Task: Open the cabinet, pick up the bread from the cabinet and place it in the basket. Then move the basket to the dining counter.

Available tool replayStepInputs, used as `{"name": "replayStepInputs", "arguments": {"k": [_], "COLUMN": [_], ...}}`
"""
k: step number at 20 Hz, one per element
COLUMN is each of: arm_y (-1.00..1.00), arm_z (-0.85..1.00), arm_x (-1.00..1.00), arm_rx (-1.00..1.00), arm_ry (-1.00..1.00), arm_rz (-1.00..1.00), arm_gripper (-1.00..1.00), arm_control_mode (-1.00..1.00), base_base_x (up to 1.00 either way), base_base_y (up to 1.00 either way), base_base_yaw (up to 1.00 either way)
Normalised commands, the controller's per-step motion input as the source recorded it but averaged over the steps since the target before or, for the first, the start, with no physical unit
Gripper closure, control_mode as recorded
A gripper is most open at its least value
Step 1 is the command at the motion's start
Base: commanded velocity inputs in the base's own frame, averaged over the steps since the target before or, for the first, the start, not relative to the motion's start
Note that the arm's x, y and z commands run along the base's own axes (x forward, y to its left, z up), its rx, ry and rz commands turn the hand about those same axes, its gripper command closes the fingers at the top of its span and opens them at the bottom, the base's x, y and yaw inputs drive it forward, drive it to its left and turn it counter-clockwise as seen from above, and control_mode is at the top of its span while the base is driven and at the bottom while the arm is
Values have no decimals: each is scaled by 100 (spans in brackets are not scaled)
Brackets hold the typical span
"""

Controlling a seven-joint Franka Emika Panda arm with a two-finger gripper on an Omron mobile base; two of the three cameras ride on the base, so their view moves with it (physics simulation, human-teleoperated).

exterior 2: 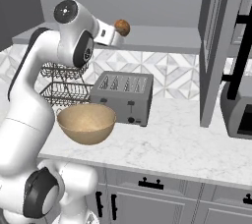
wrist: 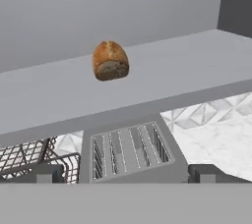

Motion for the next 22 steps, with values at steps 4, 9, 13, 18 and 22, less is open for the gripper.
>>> {"name": "replayStepInputs", "arguments": {"k": [4,9,13,18,22], "arm_y": [5,11,11,0,0], "arm_z": [48,30,0,-7,-4], "arm_x": [16,29,43,54,59], "arm_rx": [0,-6,-9,-5,-3], "arm_ry": [0,-1,4,2,1], "arm_rz": [7,3,4,0,0], "arm_gripper": [-100,-100,-100,-100,-100], "arm_control_mode": [-100,-100,-100,-100,-100], "base_base_x": [0,0,0,0,0], "base_base_y": [0,0,0,0,0], "base_base_yaw": [0,0,0,0,0]}}
